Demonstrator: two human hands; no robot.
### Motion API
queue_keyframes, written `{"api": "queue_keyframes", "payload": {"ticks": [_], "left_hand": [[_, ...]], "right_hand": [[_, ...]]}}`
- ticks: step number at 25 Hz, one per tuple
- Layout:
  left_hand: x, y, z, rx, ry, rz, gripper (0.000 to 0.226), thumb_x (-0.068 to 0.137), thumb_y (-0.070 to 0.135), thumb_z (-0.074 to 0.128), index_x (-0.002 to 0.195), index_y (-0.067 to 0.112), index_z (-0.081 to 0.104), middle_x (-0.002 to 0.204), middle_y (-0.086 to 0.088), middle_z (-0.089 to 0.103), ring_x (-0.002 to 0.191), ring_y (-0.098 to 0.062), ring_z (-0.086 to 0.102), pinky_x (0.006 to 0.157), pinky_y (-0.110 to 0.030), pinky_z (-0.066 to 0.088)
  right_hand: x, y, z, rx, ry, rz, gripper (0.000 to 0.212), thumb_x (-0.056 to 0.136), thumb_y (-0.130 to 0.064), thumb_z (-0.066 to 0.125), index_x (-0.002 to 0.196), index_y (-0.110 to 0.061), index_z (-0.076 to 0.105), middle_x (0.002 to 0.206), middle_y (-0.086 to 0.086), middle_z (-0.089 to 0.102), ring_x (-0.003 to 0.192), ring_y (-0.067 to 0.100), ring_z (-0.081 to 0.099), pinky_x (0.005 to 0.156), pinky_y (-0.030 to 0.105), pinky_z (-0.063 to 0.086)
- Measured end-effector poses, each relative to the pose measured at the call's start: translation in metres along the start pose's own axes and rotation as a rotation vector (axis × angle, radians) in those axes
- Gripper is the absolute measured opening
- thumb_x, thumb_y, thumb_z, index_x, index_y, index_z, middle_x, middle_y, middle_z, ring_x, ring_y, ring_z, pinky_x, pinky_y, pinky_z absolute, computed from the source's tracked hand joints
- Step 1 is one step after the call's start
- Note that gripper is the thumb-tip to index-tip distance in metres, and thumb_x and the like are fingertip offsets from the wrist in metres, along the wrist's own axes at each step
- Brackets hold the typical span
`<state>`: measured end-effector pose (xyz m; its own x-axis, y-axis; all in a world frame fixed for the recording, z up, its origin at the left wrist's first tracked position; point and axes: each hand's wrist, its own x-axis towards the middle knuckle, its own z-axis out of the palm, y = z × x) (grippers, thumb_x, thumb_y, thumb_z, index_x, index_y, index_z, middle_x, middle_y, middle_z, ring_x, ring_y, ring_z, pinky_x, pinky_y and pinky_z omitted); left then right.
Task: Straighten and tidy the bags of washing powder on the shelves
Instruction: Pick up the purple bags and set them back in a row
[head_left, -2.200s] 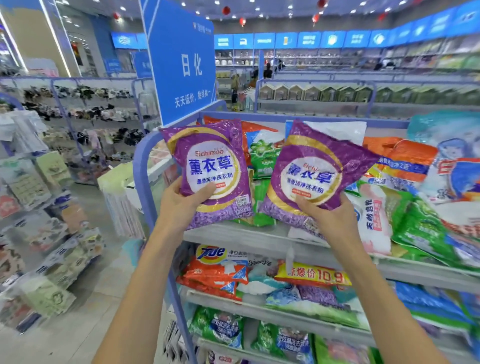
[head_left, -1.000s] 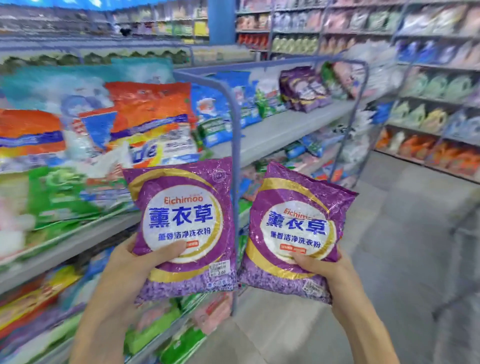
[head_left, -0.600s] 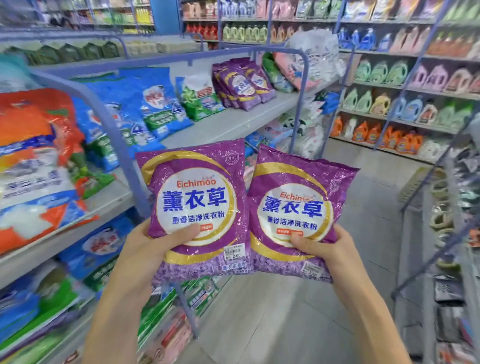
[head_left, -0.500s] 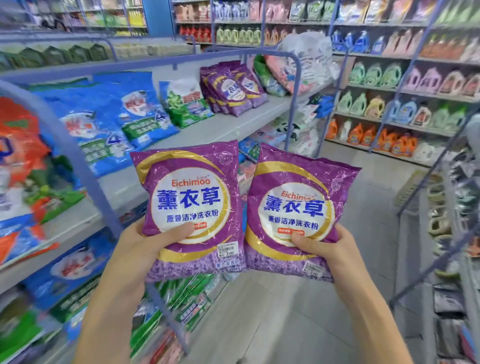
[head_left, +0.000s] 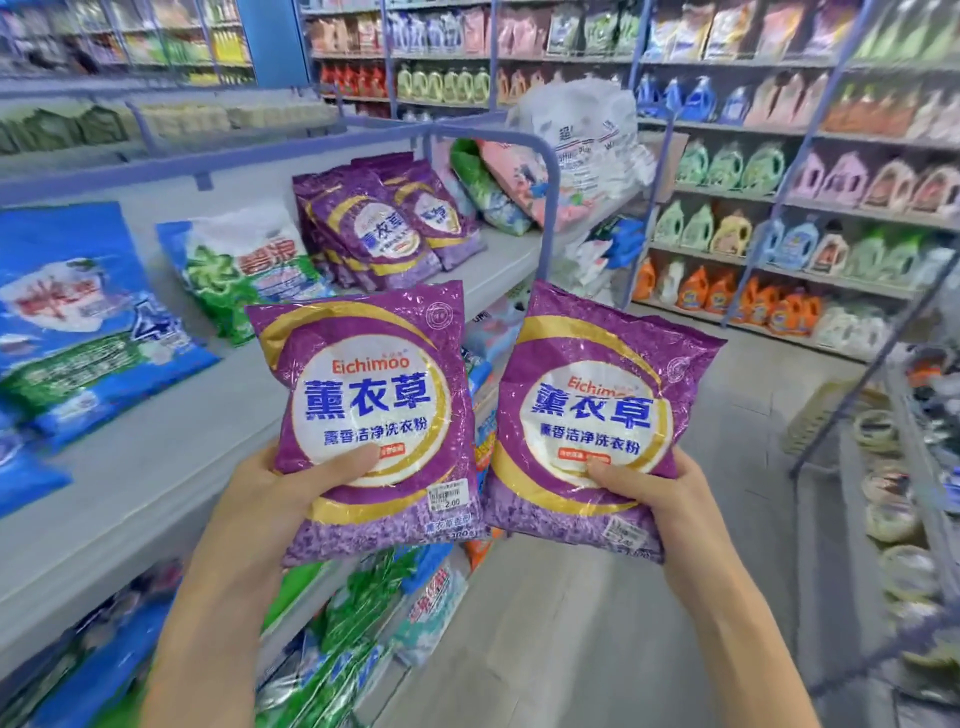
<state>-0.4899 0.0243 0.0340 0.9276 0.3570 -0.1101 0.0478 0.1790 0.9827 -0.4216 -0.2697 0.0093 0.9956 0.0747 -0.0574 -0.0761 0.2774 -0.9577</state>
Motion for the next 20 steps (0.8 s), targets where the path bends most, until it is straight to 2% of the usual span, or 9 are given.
{"api": "queue_keyframes", "payload": {"ticks": [2,6,10,12,14,15,18,20], "left_hand": [[0.032,0.0,0.024,0.019,0.022,-0.008,0.074,0.03,0.03,0.1,0.099,0.016,0.079,0.092,-0.011,0.08,0.068,-0.027,0.077,0.047,-0.03,0.058],[0.103,-0.004,0.075,0.019,0.112,0.027,0.095,0.011,0.046,0.1,0.099,0.017,0.08,0.094,-0.01,0.08,0.079,-0.028,0.078,0.057,-0.031,0.061],[0.165,-0.005,0.131,-0.002,0.215,0.026,0.094,0.01,0.048,0.101,0.097,0.019,0.081,0.097,-0.009,0.08,0.084,-0.028,0.078,0.076,-0.041,0.062],[0.187,-0.003,0.154,-0.028,0.267,0.046,0.091,0.011,0.048,0.101,0.095,0.021,0.082,0.098,-0.008,0.08,0.085,-0.027,0.078,0.077,-0.039,0.059],[0.207,-0.002,0.172,-0.021,0.324,0.045,0.087,0.017,0.045,0.101,0.098,0.022,0.081,0.1,-0.008,0.08,0.088,-0.027,0.078,0.083,-0.039,0.056],[0.216,-0.002,0.178,-0.014,0.358,0.041,0.084,0.022,0.042,0.101,0.1,0.021,0.08,0.1,-0.007,0.08,0.089,-0.027,0.078,0.084,-0.04,0.055],[0.241,-0.003,0.186,-0.03,0.475,0.042,0.079,0.031,0.035,0.095,0.106,0.018,0.077,0.099,-0.008,0.08,0.088,-0.028,0.078,0.085,-0.042,0.056],[0.259,-0.004,0.186,-0.052,0.549,0.053,0.077,0.033,0.032,0.096,0.107,0.018,0.077,0.1,-0.009,0.08,0.089,-0.03,0.078,0.089,-0.045,0.056]], "right_hand": [[0.047,-0.005,-0.01,-0.013,-0.031,0.008,0.052,0.068,-0.005,0.079,0.118,-0.008,0.069,0.106,0.012,0.078,0.096,0.032,0.076,0.077,0.034,0.064],[0.147,-0.017,-0.032,-0.01,-0.135,0.014,0.044,0.07,-0.005,0.076,0.114,-0.009,0.07,0.103,0.01,0.079,0.091,0.028,0.077,0.069,0.029,0.062],[0.254,-0.032,-0.055,-0.017,-0.22,0.042,0.046,0.065,-0.005,0.079,0.111,-0.009,0.072,0.101,0.012,0.079,0.09,0.03,0.077,0.069,0.03,0.063],[0.303,-0.036,-0.06,-0.032,-0.282,0.052,0.055,0.053,-0.018,0.091,0.106,-0.009,0.075,0.1,0.013,0.079,0.091,0.032,0.076,0.069,0.03,0.062],[0.348,-0.037,-0.059,-0.074,-0.352,0.05,0.082,0.032,-0.036,0.1,0.105,-0.009,0.076,0.1,0.013,0.079,0.089,0.031,0.077,0.068,0.031,0.062],[0.368,-0.037,-0.057,-0.096,-0.379,0.055,0.086,0.03,-0.037,0.1,0.106,-0.008,0.075,0.1,0.013,0.079,0.089,0.03,0.077,0.068,0.031,0.062],[0.42,-0.04,-0.042,-0.085,-0.472,0.077,0.053,0.053,-0.013,0.087,0.105,-0.007,0.074,0.097,0.012,0.079,0.083,0.027,0.078,0.063,0.028,0.06],[0.451,-0.039,-0.026,-0.052,-0.532,0.094,0.04,0.066,-0.009,0.078,0.106,-0.008,0.074,0.097,0.011,0.08,0.083,0.024,0.078,0.064,0.026,0.06]]}}
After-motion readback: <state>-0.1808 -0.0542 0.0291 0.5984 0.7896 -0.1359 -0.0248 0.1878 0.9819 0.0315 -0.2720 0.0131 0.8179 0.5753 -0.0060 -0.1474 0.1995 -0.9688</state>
